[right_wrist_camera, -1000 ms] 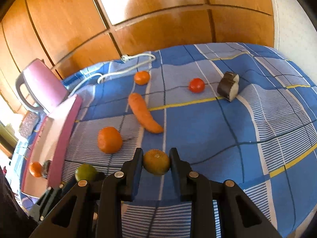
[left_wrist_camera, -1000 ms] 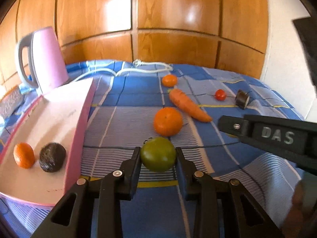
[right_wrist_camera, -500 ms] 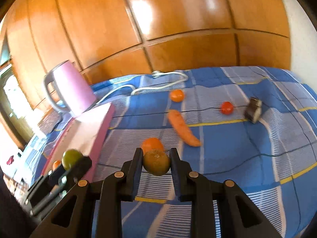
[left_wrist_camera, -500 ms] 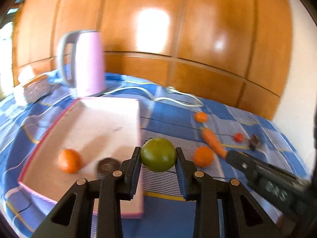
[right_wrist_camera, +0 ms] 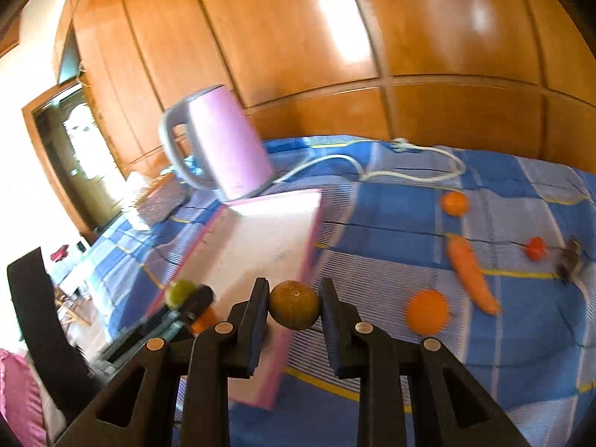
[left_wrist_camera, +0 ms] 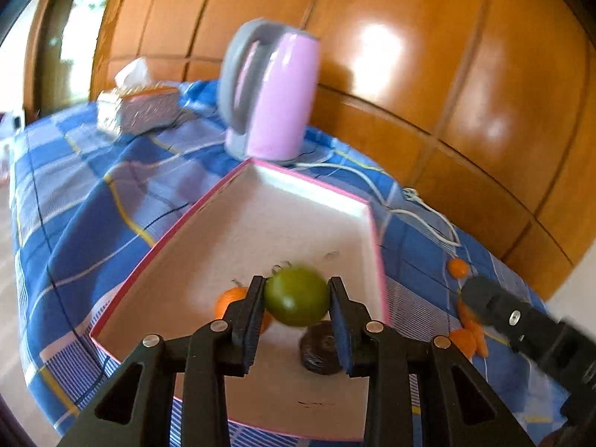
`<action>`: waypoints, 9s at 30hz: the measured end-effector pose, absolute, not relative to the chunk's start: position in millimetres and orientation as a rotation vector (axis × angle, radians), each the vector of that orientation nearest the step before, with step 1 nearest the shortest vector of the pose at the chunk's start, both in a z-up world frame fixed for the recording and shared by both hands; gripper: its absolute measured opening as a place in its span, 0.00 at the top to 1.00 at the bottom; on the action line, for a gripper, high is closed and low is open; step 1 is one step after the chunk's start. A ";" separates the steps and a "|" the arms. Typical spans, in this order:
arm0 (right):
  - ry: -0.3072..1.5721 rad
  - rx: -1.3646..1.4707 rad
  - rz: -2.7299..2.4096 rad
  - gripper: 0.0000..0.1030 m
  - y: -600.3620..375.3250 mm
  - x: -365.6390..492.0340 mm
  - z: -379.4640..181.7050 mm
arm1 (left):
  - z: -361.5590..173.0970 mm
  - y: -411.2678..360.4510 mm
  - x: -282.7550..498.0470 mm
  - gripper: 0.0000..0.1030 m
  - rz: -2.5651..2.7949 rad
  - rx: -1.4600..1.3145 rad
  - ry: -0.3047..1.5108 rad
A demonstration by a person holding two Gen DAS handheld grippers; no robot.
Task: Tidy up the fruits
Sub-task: 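Carry the lime and yellow fruit into the pink tray and open both tools, then move the right tool toward the carrot while the left tool moves toward an orange, then grasp the carrot with the right tool while the left tool grasps the orange, then lift the carrot with the right tool while the left tool holds the orange, then lower the carrot and orange into the pink tray and open both tools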
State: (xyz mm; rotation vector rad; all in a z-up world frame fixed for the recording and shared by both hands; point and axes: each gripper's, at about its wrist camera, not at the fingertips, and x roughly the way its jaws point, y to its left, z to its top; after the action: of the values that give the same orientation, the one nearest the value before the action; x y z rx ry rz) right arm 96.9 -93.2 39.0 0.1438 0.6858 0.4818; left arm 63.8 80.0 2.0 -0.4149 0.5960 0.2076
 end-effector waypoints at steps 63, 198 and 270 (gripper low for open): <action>0.805 0.267 0.066 0.46 -235.7 110.2 -17.7 | 13.0 -30.5 60.3 0.00 -0.080 -0.018 0.520; 0.827 0.281 0.229 0.72 -197.4 90.7 -20.9 | 3.2 -48.3 38.6 0.63 -0.124 -0.075 0.602; 0.824 0.263 0.513 0.69 -57.0 127.8 9.7 | 10.5 112.8 59.0 0.35 0.306 -0.424 0.525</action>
State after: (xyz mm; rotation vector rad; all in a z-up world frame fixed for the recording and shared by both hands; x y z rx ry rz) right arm 127.8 -57.0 9.7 0.2627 0.8242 0.5126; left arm 59.0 112.8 10.5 -0.4243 0.5247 0.3056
